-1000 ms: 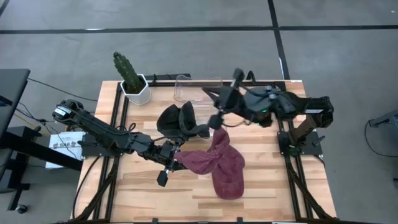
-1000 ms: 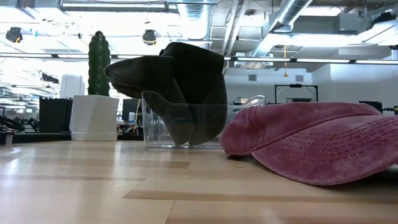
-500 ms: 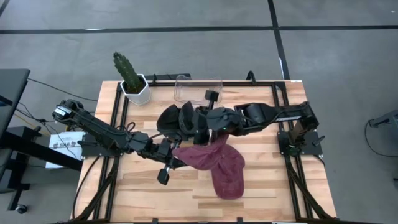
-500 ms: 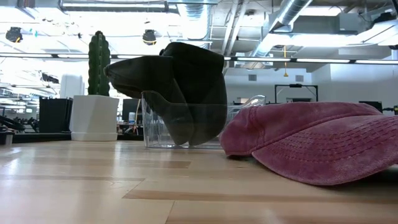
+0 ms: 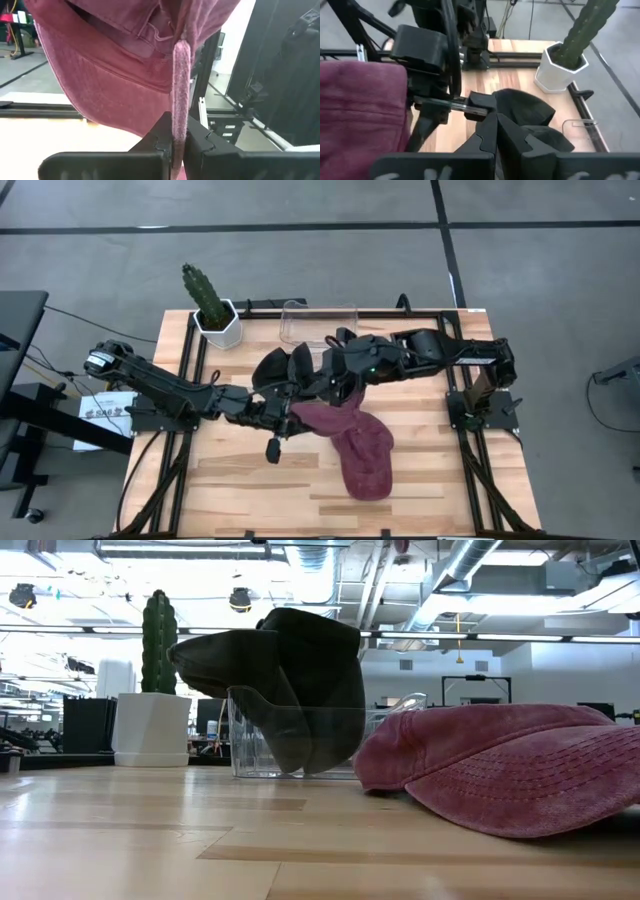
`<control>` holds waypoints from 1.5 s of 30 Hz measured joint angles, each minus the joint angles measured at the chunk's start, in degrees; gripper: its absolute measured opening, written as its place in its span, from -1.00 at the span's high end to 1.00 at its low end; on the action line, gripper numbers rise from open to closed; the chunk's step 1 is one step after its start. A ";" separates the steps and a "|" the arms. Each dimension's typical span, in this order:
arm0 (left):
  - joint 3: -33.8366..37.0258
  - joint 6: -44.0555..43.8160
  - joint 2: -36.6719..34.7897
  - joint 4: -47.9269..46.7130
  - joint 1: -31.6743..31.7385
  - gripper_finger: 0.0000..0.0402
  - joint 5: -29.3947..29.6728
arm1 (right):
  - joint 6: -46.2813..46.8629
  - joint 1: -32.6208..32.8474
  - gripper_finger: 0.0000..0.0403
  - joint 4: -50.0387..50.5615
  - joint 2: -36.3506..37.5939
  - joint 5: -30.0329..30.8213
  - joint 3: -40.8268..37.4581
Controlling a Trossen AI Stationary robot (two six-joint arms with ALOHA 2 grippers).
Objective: Pick & Place hat
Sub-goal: Put the top red cap into the top transparent bin
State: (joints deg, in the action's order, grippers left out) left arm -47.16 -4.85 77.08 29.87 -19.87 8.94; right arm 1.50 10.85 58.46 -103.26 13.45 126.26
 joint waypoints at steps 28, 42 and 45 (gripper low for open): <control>0.02 3.51 0.02 -9.05 -6.57 0.92 -11.87 | -9.11 3.22 1.00 -4.22 10.84 9.07 -0.02; 0.02 9.11 0.02 -7.55 -7.14 0.92 -14.39 | -0.02 21.33 0.60 10.11 7.82 9.65 -0.60; 0.02 9.10 0.02 -7.54 -7.16 0.92 -16.58 | -0.43 24.11 0.55 10.74 6.67 10.88 -1.20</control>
State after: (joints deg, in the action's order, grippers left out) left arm -47.13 4.25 77.10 22.33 -27.03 -7.63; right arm 1.07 34.95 69.20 -96.59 24.33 125.05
